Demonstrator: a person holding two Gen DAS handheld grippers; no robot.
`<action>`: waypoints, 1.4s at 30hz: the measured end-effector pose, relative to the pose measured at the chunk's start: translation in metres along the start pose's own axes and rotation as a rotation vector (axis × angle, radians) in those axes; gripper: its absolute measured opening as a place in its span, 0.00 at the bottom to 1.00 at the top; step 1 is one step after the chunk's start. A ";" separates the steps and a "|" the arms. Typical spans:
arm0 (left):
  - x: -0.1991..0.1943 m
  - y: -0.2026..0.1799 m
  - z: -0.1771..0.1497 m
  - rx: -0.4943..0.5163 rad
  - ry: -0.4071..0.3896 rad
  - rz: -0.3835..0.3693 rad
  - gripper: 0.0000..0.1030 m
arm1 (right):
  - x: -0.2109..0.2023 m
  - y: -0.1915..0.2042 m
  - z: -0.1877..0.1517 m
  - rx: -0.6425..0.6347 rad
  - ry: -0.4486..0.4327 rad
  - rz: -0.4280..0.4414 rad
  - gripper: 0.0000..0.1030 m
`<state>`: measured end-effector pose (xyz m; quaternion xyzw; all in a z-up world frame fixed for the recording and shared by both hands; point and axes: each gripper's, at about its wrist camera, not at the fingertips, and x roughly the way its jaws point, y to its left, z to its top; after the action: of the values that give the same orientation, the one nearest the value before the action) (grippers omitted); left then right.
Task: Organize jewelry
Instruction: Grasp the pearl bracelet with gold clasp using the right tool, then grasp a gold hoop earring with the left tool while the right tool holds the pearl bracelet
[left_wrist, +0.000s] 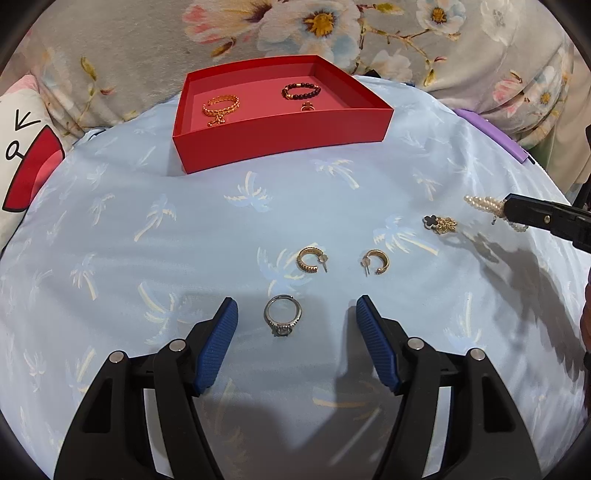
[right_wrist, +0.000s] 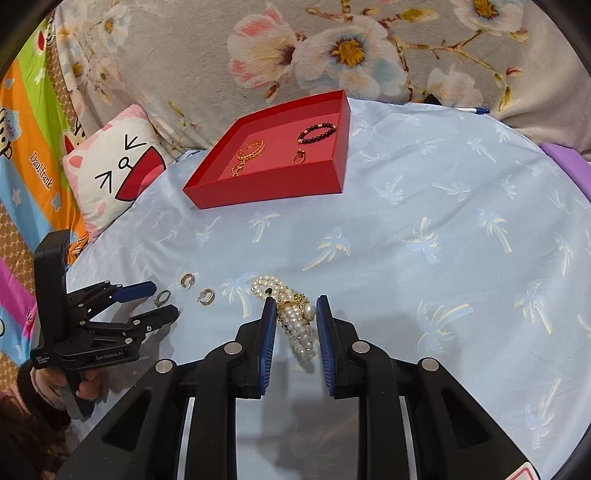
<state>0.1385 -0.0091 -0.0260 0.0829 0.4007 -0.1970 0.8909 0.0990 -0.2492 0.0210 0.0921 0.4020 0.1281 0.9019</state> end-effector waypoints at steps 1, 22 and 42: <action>0.000 0.000 0.000 -0.002 -0.001 -0.001 0.62 | 0.000 0.001 0.000 -0.004 0.000 0.006 0.20; 0.022 -0.015 0.028 0.024 -0.008 -0.018 0.30 | 0.000 0.005 -0.009 -0.010 0.021 0.029 0.20; 0.012 -0.014 0.019 0.002 -0.013 -0.055 0.17 | 0.005 0.006 -0.011 -0.011 0.031 0.035 0.20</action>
<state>0.1524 -0.0306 -0.0222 0.0715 0.3969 -0.2224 0.8876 0.0931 -0.2418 0.0122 0.0920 0.4134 0.1475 0.8938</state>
